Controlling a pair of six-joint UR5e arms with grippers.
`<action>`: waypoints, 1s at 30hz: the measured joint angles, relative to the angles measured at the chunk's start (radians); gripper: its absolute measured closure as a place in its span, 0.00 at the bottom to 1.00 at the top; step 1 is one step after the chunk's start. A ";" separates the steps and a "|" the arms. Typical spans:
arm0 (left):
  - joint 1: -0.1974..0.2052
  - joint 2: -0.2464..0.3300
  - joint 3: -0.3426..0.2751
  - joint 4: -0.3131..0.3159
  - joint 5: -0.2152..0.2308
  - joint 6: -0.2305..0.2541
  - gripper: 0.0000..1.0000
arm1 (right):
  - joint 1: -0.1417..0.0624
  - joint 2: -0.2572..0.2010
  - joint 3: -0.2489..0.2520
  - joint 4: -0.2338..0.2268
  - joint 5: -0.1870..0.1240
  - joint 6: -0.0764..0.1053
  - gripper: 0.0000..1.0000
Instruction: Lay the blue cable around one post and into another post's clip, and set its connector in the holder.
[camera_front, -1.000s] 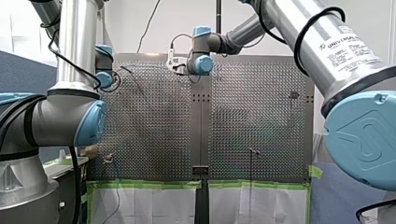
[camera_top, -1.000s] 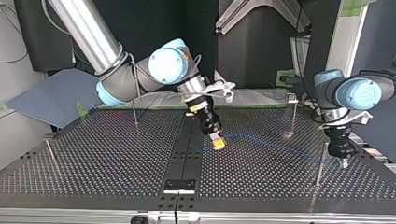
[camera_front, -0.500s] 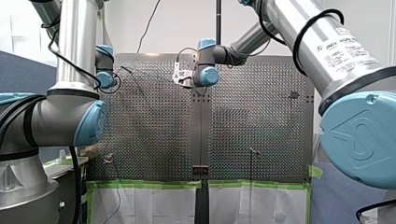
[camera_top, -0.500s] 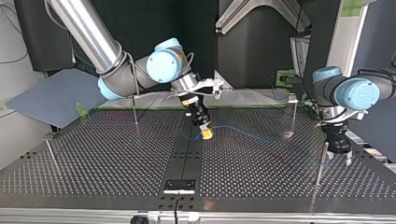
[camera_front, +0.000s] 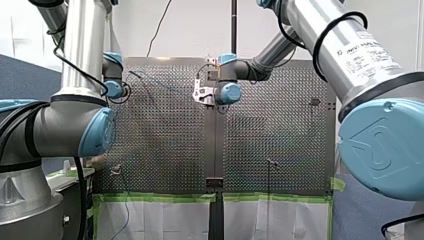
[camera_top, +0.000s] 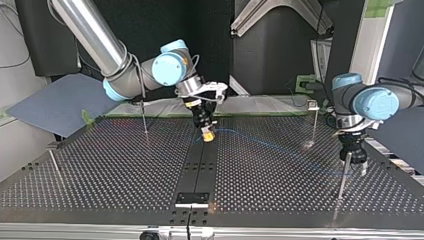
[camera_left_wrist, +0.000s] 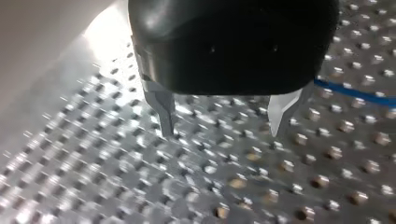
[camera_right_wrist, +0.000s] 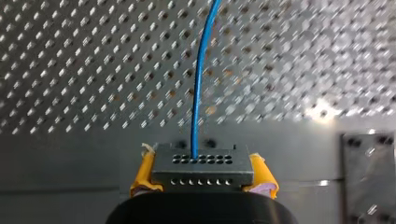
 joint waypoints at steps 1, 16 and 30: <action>0.000 -0.003 0.001 0.000 0.001 -0.001 0.00 | -0.003 0.000 0.009 -0.002 0.005 0.000 1.00; 0.004 -0.010 0.012 0.008 0.006 -0.019 0.00 | -0.068 -0.001 0.124 -0.054 0.080 0.020 1.00; -0.003 -0.043 0.029 -0.005 0.023 -0.031 0.00 | -0.188 -0.001 0.249 -0.178 0.120 0.043 1.00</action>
